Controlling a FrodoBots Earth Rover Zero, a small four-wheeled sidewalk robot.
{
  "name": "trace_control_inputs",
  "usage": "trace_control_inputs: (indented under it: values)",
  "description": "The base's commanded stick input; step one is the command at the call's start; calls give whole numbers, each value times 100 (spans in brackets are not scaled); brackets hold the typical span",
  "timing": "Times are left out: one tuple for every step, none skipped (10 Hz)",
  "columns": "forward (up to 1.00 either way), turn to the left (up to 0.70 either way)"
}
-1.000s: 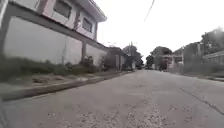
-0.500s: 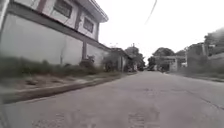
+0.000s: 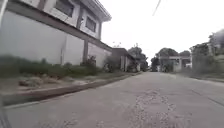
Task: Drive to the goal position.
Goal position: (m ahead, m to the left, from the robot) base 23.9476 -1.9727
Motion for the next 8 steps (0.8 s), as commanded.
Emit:
trace_control_inputs:
  values:
    - [70,-32]
    - [70,-32]
    - [70,-32]
    - [70,-32]
    - [70,-32]
    - [70,-32]
    - [70,-32]
    - [70,-32]
